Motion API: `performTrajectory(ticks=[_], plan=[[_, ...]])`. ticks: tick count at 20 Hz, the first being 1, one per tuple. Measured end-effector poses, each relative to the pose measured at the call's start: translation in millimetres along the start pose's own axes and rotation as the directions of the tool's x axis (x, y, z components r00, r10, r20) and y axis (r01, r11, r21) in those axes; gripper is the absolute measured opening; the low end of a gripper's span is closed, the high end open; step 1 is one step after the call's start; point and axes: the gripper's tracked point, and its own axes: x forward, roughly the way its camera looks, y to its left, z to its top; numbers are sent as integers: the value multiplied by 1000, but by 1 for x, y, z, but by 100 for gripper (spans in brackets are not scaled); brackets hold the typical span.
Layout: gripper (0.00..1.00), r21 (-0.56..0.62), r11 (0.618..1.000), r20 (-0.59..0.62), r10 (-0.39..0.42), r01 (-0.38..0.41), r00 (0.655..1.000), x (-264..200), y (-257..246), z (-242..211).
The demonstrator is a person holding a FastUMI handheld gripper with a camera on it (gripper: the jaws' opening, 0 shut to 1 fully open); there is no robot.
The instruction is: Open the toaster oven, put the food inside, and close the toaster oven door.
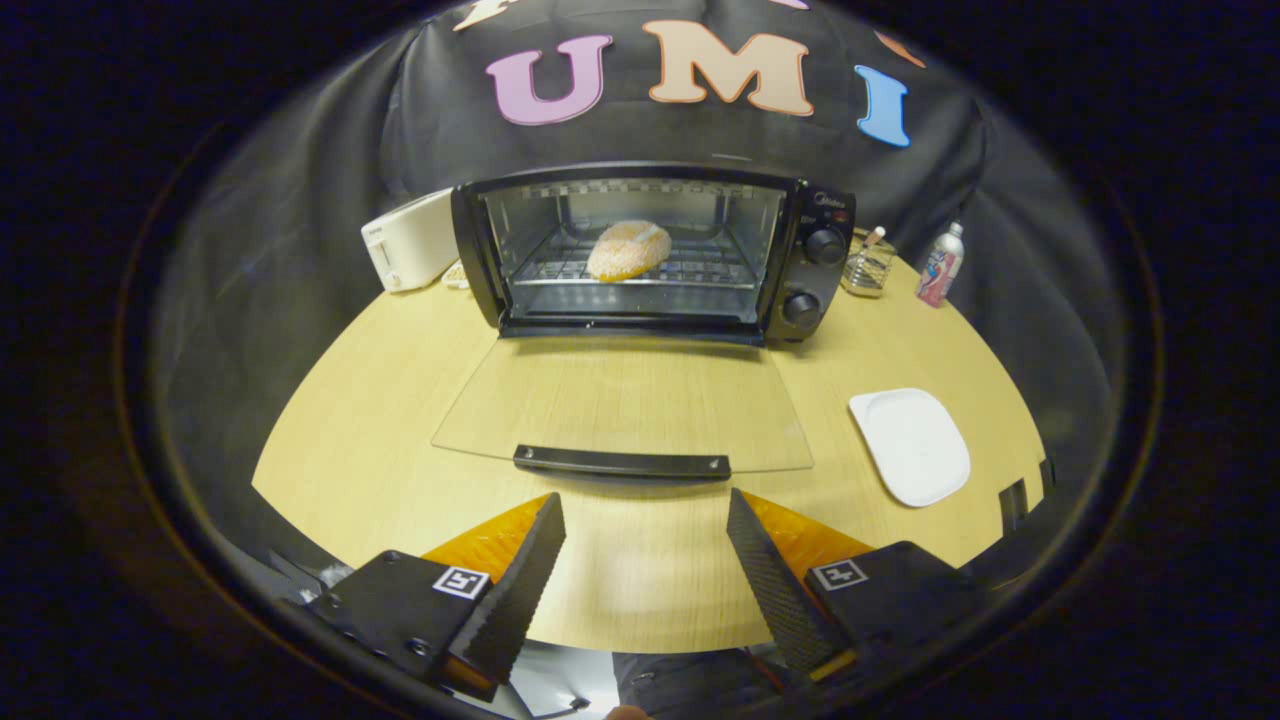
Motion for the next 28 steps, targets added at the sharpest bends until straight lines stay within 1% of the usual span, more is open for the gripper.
performTrajectory(ticks=[3,9,13,15,18,22,25,28], plan=[[100,14,1000,-31,5,-5,1000,17,4,-11],[100,-5,1000,-57,4,-5,998,33,9,-16],[100,22,1000,-52,13,-12,999,41,15,-10],[100,43,999,-68,-1,4,998,43,12,-10],[100,99,995,-31,18,-15,999,38,13,6],[100,151,988,11,21,-22,1000,26,12,24],[100,136,990,41,21,-26,999,19,12,38],[100,104,995,91,4,-14,996,8,11,62]])
